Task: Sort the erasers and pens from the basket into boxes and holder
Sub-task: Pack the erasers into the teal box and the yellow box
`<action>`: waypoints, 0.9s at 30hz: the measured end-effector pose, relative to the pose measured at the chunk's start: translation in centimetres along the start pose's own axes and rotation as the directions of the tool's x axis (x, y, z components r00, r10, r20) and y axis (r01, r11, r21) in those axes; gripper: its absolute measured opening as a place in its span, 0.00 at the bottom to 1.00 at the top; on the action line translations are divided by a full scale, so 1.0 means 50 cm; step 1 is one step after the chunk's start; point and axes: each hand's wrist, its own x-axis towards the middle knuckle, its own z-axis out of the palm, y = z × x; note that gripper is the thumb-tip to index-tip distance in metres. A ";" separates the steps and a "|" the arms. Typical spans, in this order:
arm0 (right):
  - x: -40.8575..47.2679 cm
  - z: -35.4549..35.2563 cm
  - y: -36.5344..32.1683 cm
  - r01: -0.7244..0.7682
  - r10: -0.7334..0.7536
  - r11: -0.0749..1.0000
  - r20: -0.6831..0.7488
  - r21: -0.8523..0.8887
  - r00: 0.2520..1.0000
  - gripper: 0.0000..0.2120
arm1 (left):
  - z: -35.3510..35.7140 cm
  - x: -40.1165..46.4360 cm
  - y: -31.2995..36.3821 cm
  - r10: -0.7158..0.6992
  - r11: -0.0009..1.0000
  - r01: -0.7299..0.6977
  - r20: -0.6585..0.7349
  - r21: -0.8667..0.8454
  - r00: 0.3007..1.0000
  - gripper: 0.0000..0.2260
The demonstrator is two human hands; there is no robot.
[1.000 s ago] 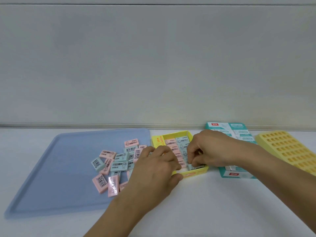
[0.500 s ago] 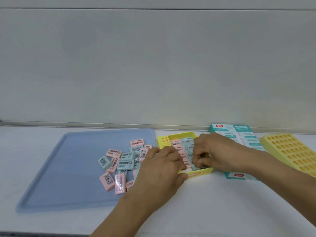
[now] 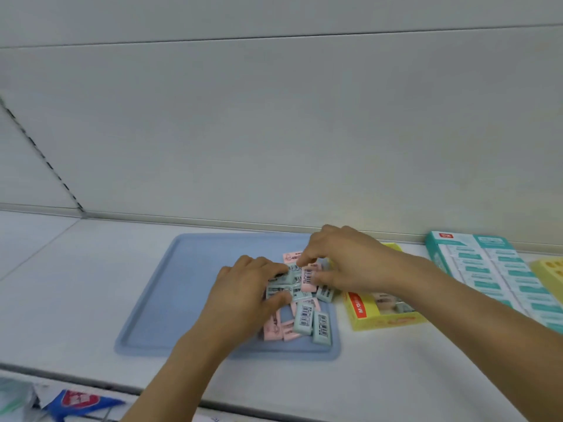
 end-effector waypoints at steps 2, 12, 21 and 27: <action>0.023 0.004 -0.015 -0.046 0.056 0.993 0.086 -0.109 0.995 0.19 | -0.006 0.009 -0.001 -0.008 1.000 0.008 0.023 -0.010 1.000 0.21; 0.011 -0.008 -0.002 -0.195 0.190 0.939 0.043 0.282 0.981 0.15 | -0.031 0.047 -0.009 -0.043 0.952 0.082 0.136 -0.294 0.990 0.09; -0.134 -0.041 0.034 -0.072 0.466 0.654 -0.327 0.753 0.822 0.10 | -0.064 0.048 0.094 -0.173 -0.221 0.299 0.339 -0.929 0.925 0.09; -0.189 -0.034 0.039 0.175 0.406 0.518 -0.421 0.837 0.812 0.13 | -0.044 0.039 0.203 0.014 -0.103 0.410 0.410 -0.906 0.912 0.10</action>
